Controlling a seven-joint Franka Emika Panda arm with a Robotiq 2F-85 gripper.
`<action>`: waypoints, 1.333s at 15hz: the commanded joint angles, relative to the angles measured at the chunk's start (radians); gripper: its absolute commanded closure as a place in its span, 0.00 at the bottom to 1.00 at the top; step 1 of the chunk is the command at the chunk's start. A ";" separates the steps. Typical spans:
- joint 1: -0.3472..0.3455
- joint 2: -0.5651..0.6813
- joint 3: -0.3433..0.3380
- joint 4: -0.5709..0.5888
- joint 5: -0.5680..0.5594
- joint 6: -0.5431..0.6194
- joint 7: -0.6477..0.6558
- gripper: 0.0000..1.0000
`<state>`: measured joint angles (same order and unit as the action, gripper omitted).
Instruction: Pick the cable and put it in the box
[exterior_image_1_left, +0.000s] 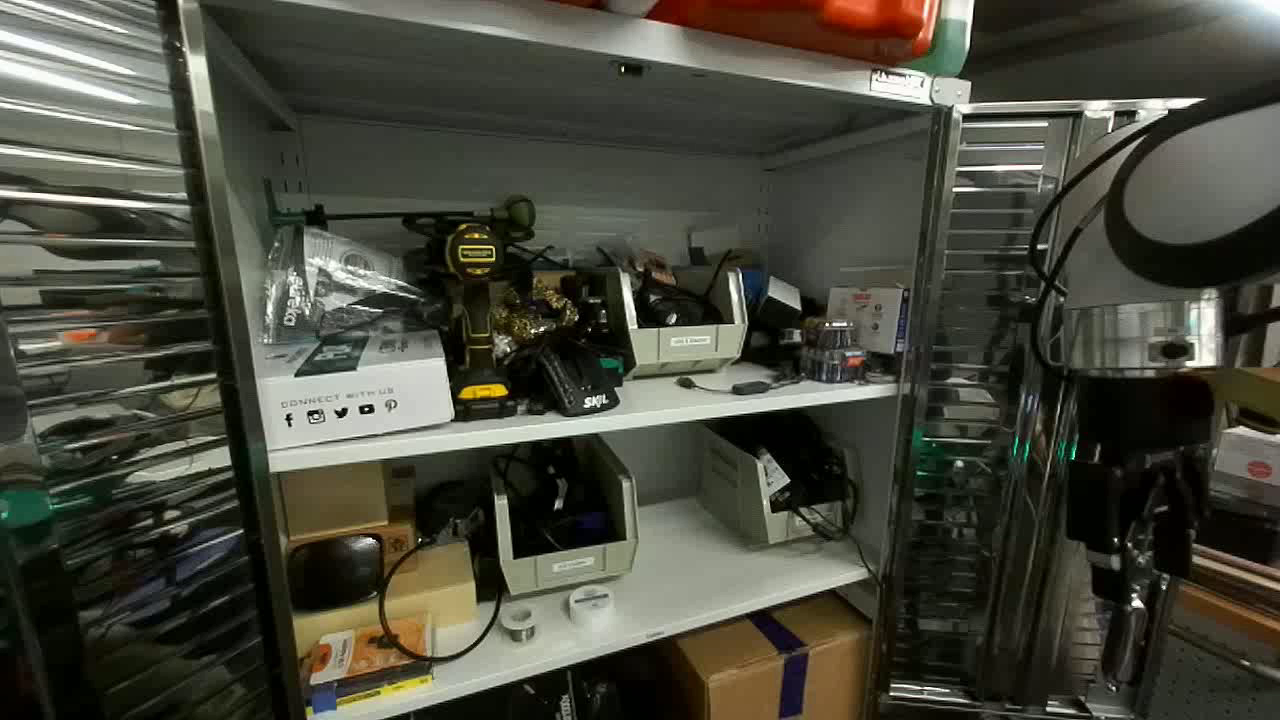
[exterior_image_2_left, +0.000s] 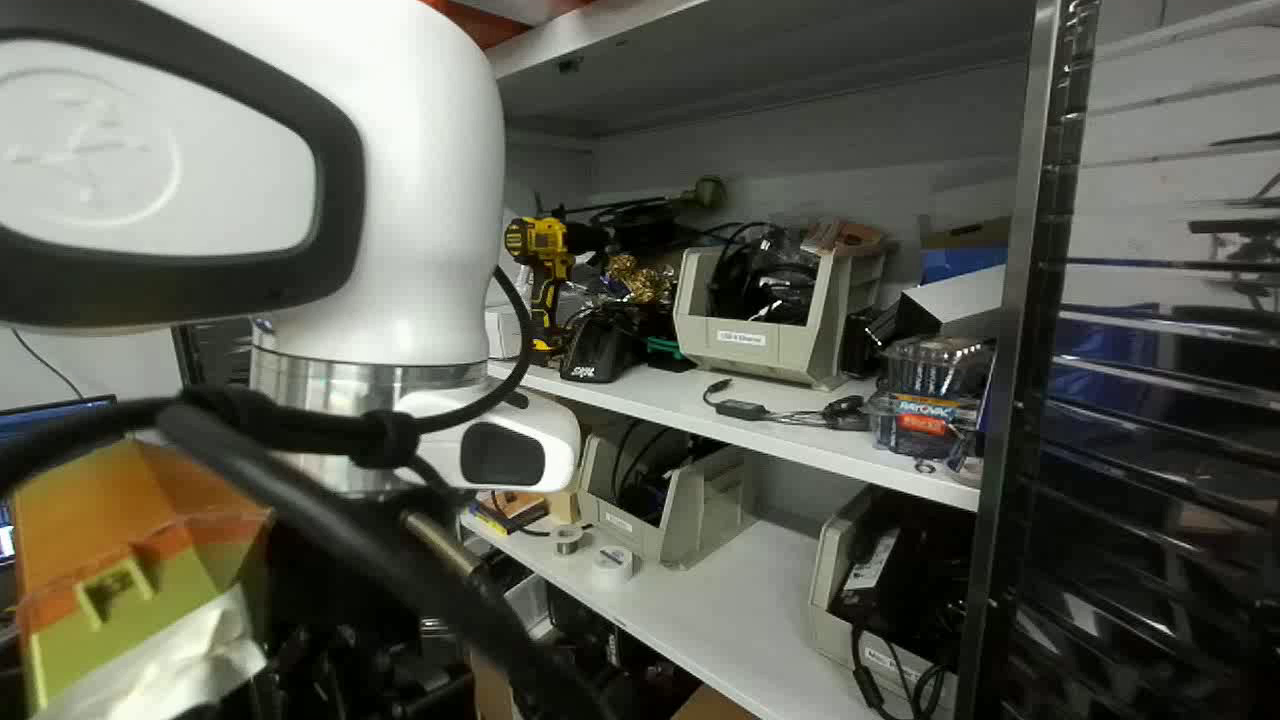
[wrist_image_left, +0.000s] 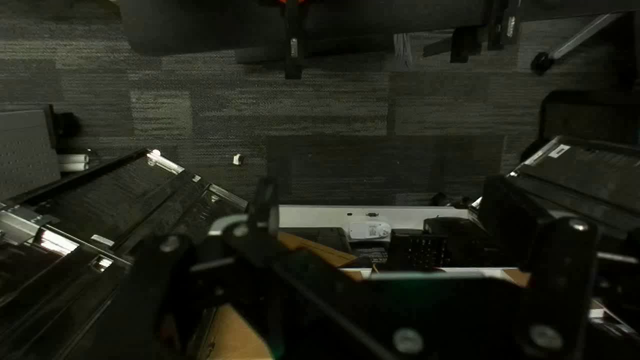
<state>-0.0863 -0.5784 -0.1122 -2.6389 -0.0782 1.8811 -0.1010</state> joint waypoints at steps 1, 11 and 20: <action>-0.002 0.000 0.002 0.001 0.001 -0.001 -0.001 0.00; -0.002 0.000 0.002 0.001 0.001 -0.001 -0.001 0.00; -0.014 0.197 0.019 0.052 0.070 0.315 0.199 0.00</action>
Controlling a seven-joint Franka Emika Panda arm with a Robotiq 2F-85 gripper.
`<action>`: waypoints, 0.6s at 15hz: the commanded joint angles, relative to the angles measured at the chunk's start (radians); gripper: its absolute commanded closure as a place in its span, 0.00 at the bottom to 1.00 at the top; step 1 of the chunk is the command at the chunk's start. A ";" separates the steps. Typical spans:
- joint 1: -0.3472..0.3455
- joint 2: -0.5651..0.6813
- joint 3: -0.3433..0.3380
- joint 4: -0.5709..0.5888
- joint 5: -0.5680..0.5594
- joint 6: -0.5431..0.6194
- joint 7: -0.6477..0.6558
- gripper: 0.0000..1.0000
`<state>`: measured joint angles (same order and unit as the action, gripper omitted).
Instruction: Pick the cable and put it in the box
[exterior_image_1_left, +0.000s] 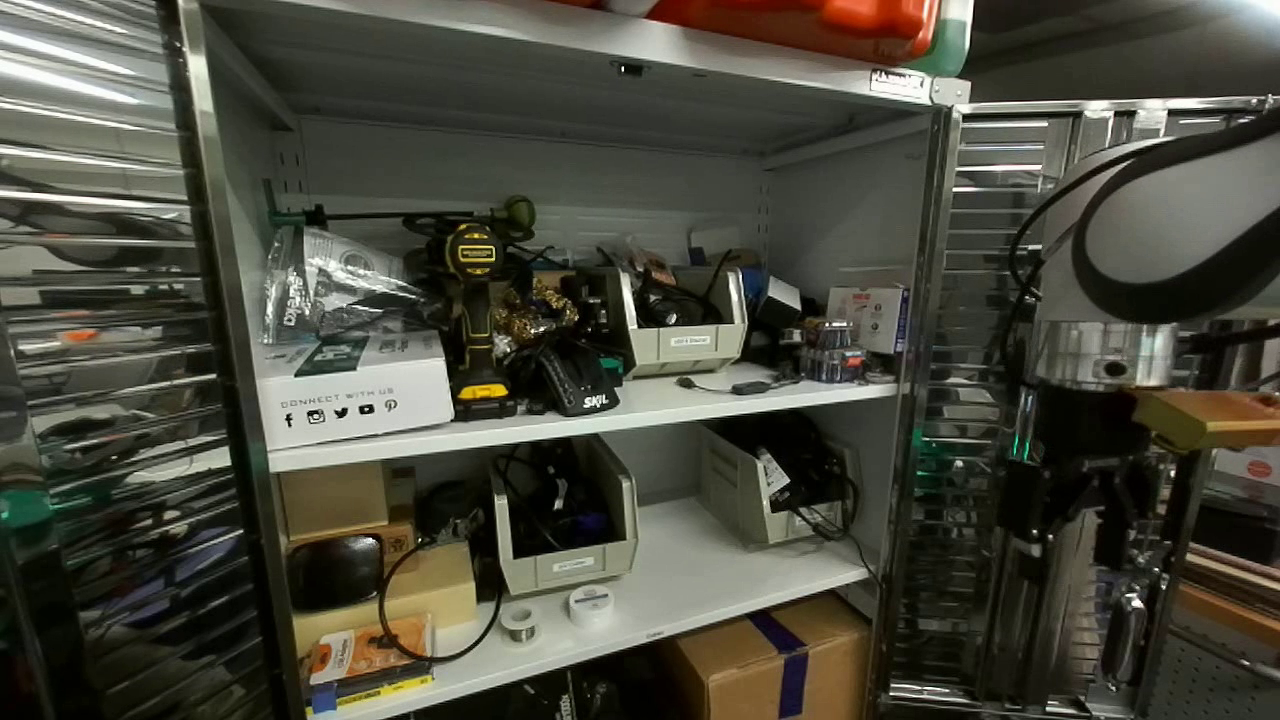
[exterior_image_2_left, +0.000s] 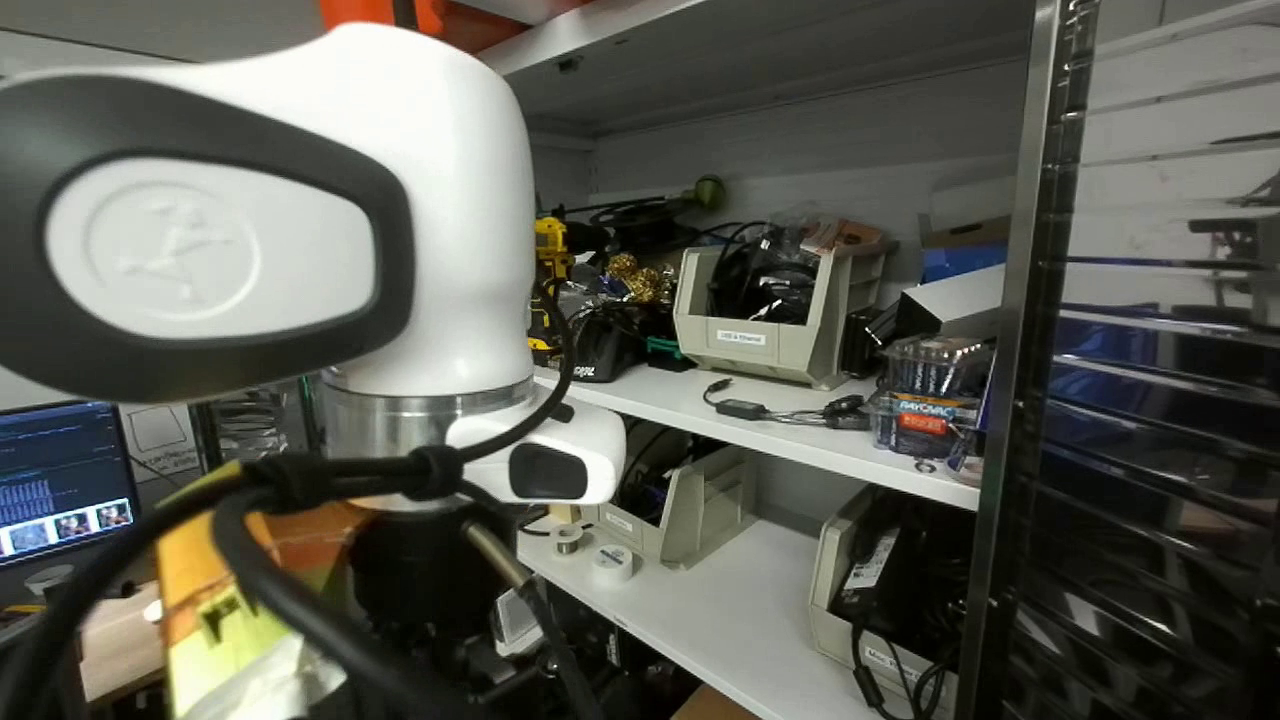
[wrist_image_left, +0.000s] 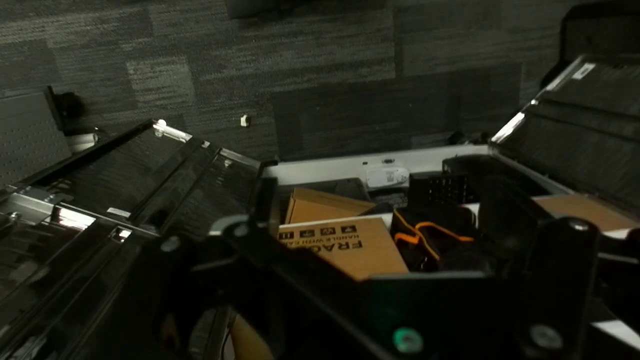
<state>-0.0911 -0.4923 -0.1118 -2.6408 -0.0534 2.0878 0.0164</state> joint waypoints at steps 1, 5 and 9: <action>-0.007 0.147 0.024 0.073 0.056 0.141 0.110 0.00; -0.002 0.270 0.061 0.207 0.109 0.195 0.269 0.00; 0.003 0.373 0.081 0.398 0.154 0.151 0.418 0.00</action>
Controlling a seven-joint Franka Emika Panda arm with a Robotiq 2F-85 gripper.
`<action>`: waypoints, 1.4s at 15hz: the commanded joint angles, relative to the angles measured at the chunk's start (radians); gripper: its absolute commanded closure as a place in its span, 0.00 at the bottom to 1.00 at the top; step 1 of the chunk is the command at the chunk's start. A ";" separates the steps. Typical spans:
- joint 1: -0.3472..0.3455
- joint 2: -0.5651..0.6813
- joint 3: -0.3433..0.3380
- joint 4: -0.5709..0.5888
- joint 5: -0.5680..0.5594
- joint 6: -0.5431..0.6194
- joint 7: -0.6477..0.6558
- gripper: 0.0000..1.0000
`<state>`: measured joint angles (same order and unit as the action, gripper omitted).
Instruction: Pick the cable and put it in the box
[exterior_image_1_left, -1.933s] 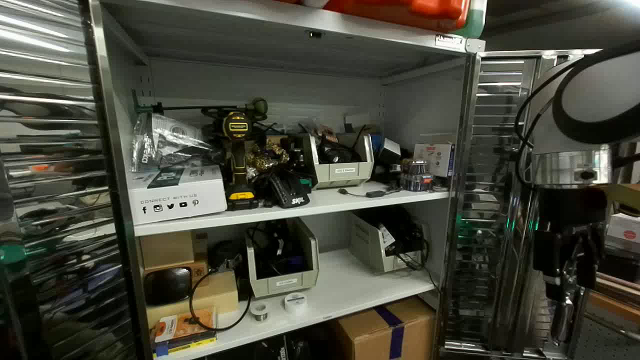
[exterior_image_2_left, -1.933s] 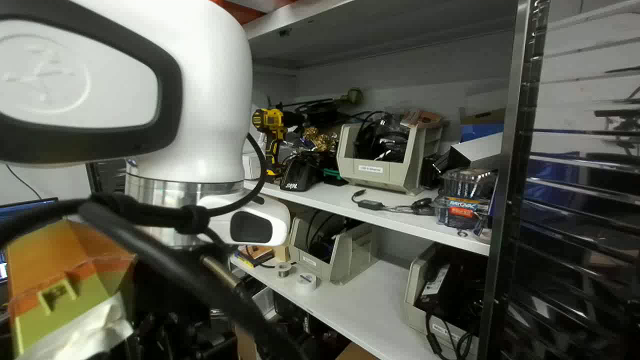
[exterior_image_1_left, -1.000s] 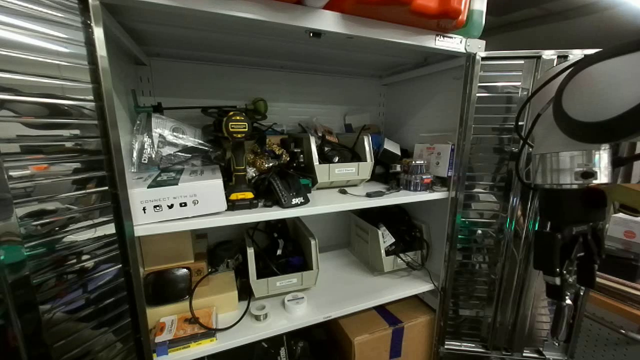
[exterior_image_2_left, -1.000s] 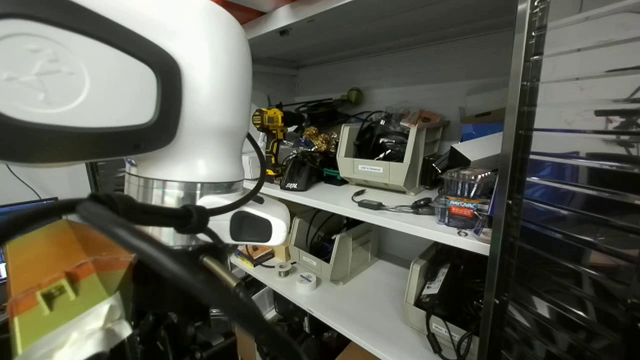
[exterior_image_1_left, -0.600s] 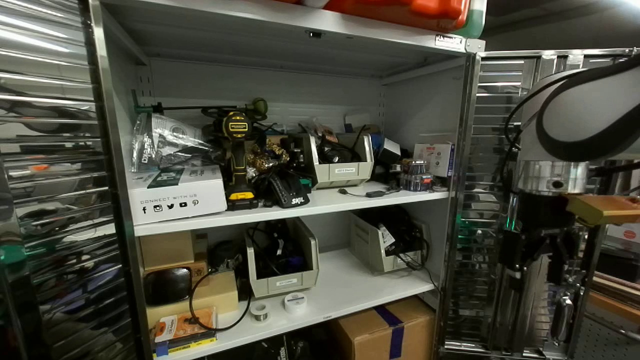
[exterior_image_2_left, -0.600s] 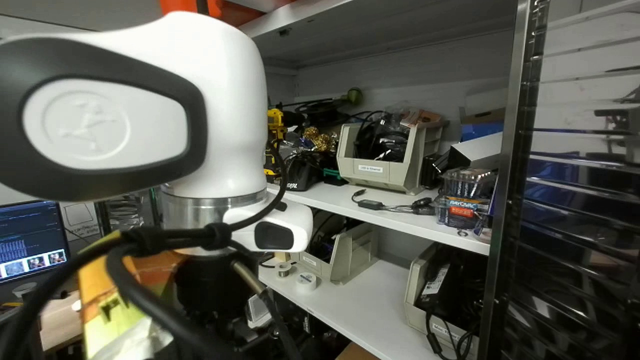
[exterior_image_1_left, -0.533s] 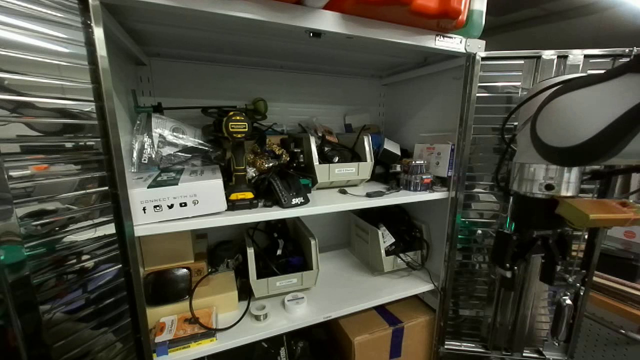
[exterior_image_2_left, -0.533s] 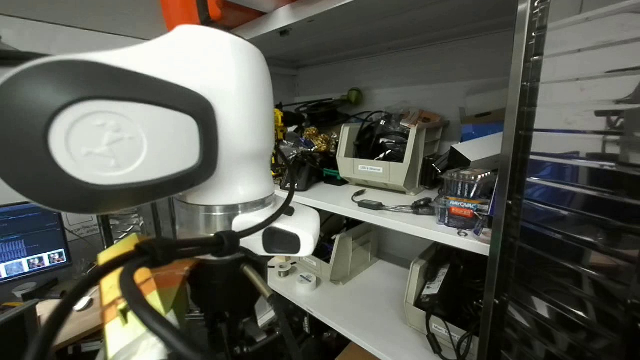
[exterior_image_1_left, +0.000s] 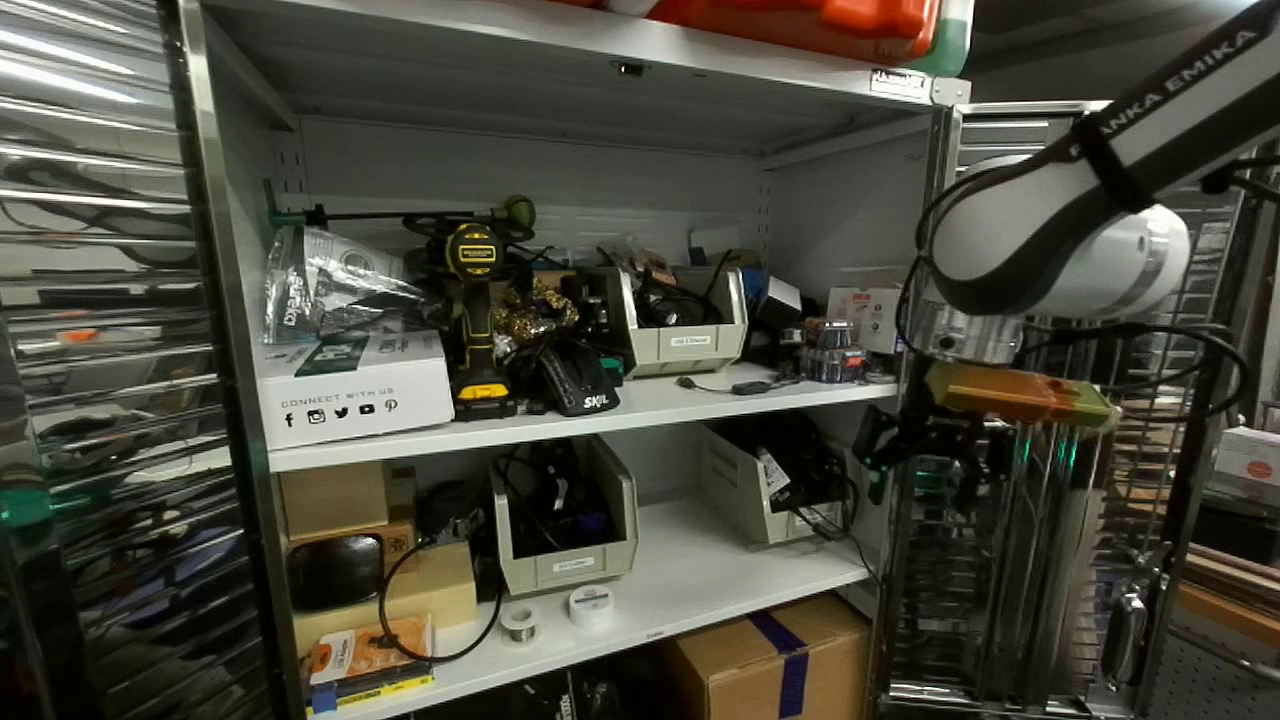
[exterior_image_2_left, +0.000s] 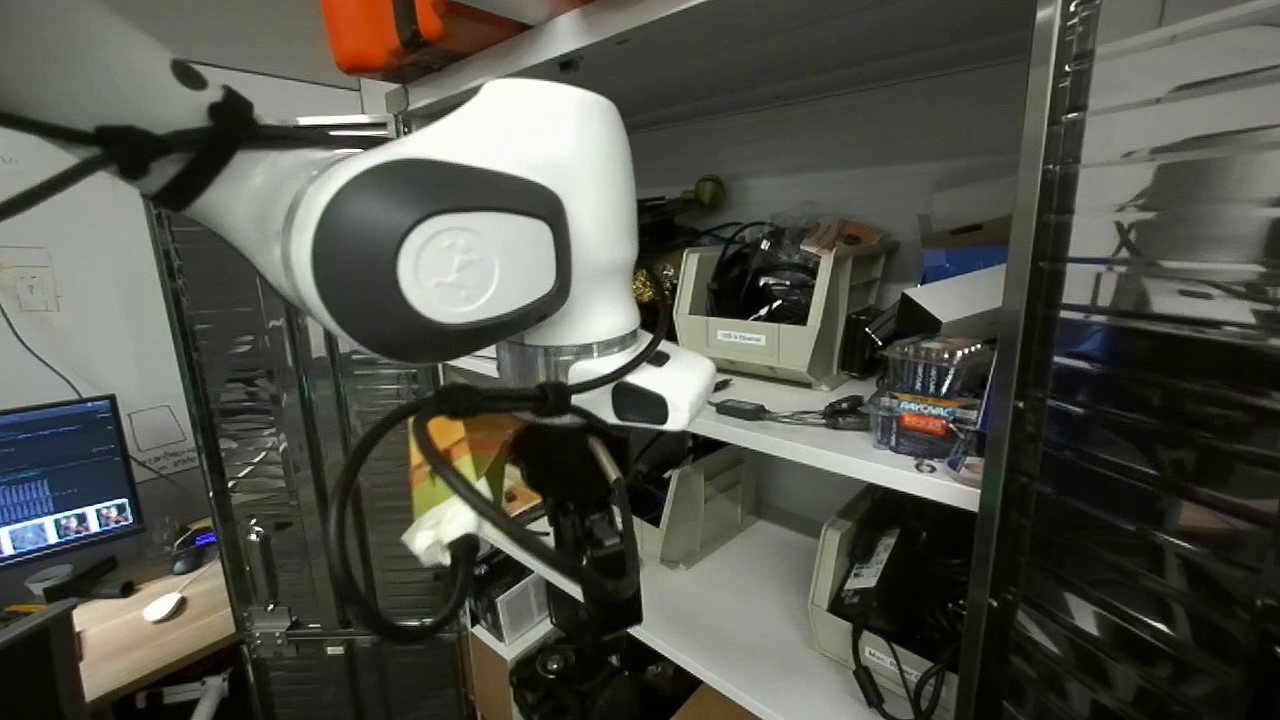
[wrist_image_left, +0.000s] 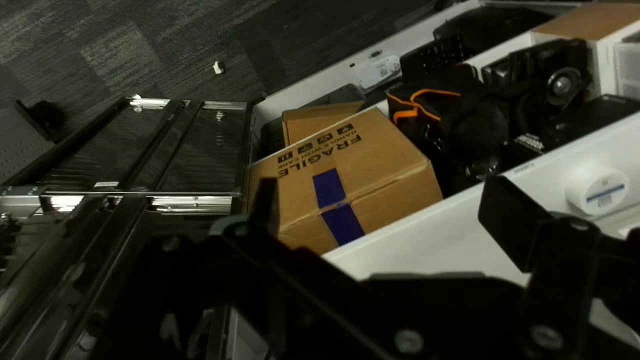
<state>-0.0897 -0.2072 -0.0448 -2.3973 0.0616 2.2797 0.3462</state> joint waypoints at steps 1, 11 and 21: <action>0.005 0.114 0.015 0.204 0.051 -0.057 0.110 0.00; 0.057 0.345 0.019 0.644 0.075 -0.174 0.348 0.00; 0.066 0.557 -0.017 0.964 0.063 -0.263 0.513 0.00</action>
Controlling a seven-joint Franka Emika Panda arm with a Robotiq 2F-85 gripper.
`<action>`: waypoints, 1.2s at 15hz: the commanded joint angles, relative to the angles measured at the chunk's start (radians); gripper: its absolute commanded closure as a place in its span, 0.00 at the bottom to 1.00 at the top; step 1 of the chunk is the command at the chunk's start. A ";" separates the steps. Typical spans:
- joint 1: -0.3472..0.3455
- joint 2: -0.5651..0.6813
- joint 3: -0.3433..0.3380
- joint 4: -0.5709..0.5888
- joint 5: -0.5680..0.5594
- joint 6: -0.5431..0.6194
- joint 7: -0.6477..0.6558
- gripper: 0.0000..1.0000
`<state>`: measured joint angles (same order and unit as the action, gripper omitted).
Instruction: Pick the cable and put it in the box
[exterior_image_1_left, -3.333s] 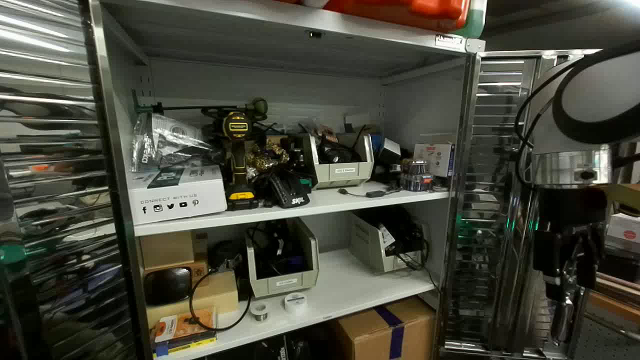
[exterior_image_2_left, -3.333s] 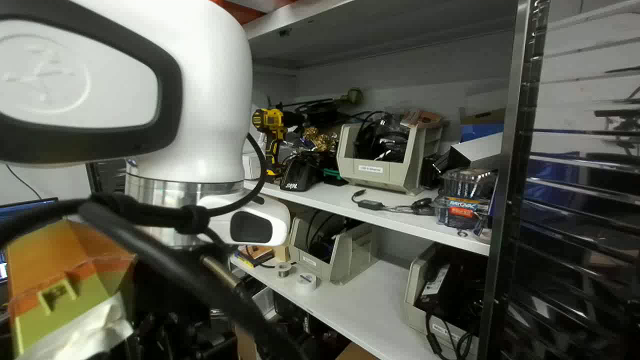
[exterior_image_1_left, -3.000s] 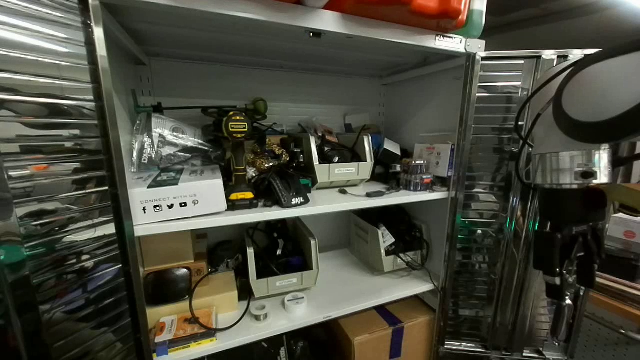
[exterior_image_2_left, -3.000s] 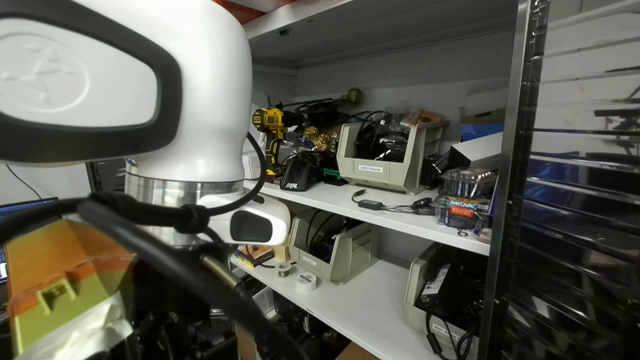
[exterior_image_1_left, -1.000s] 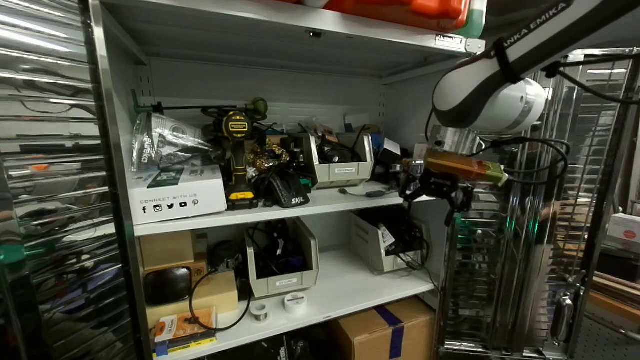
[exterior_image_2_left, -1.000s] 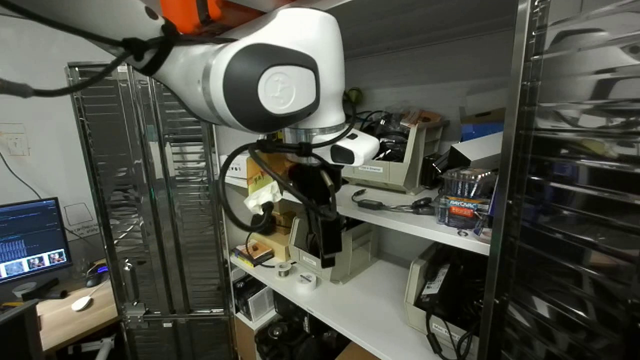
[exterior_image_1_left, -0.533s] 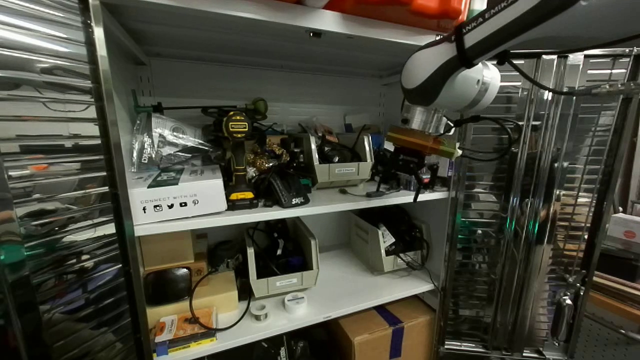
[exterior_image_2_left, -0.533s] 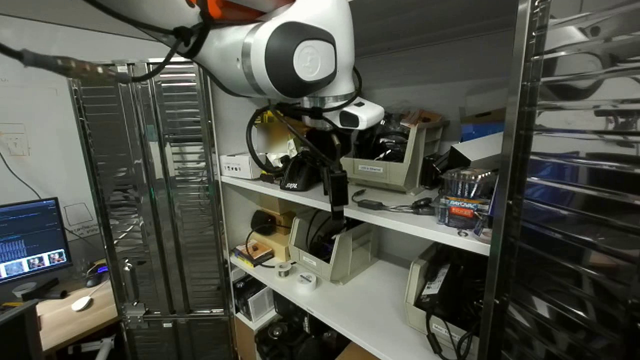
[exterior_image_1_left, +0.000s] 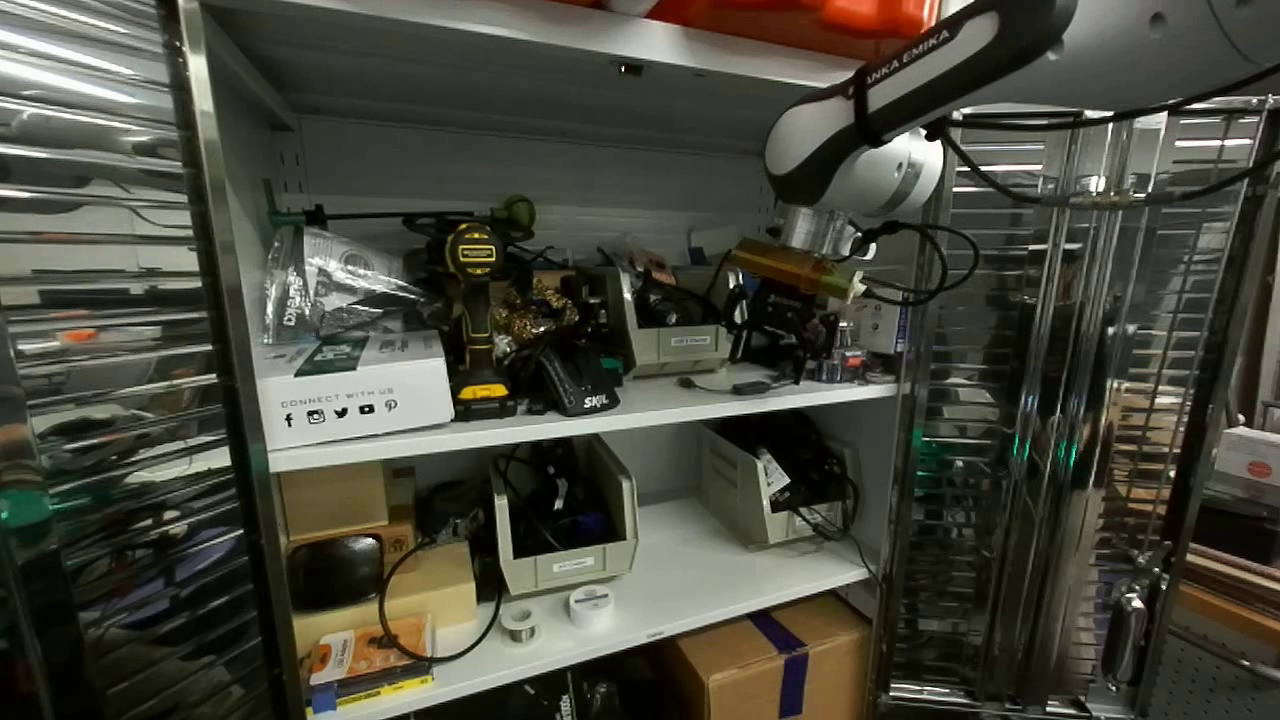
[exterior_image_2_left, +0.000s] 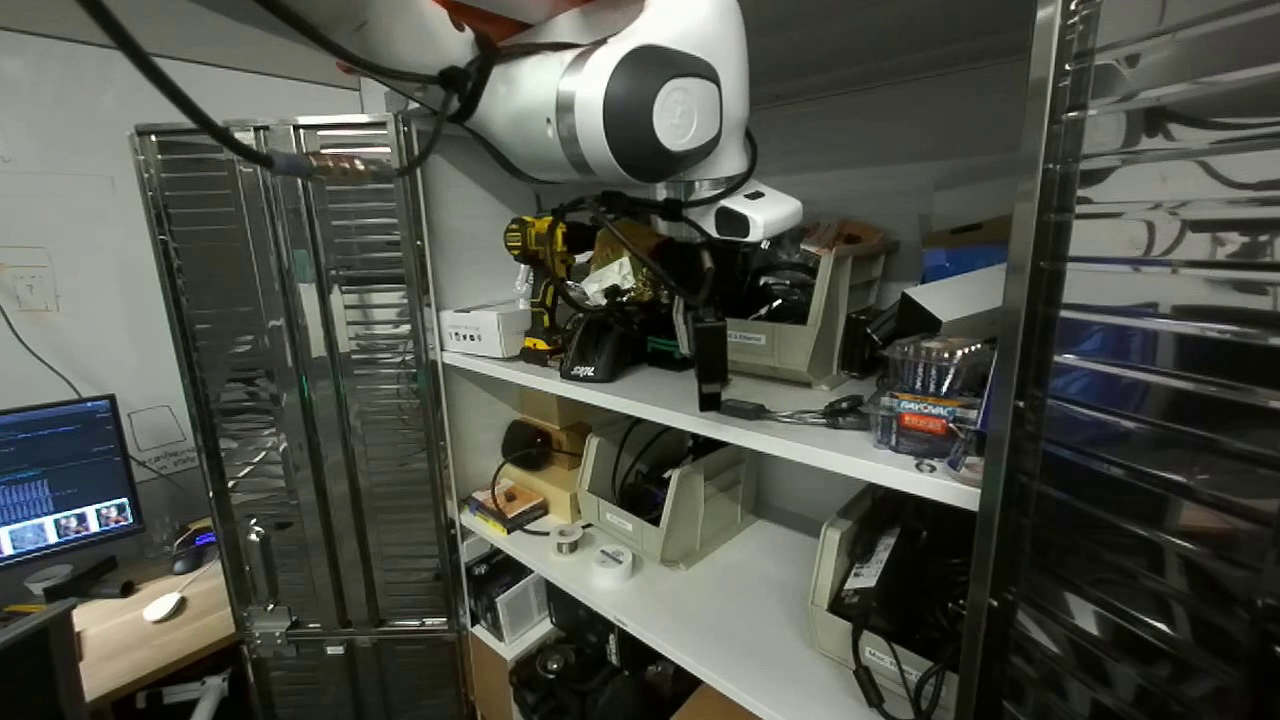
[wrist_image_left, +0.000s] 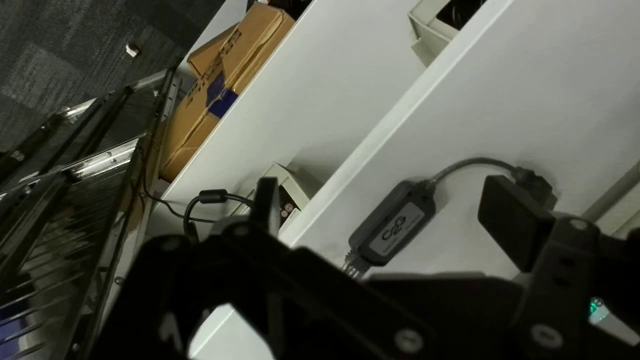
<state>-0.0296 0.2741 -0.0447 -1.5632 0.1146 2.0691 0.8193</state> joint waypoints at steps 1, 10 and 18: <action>0.005 0.091 -0.020 0.153 0.011 -0.058 0.046 0.00; 0.011 0.240 -0.041 0.370 -0.024 -0.224 0.096 0.00; 0.013 0.346 -0.053 0.521 -0.046 -0.285 0.129 0.00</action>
<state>-0.0300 0.5602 -0.0833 -1.1569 0.0831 1.8290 0.9140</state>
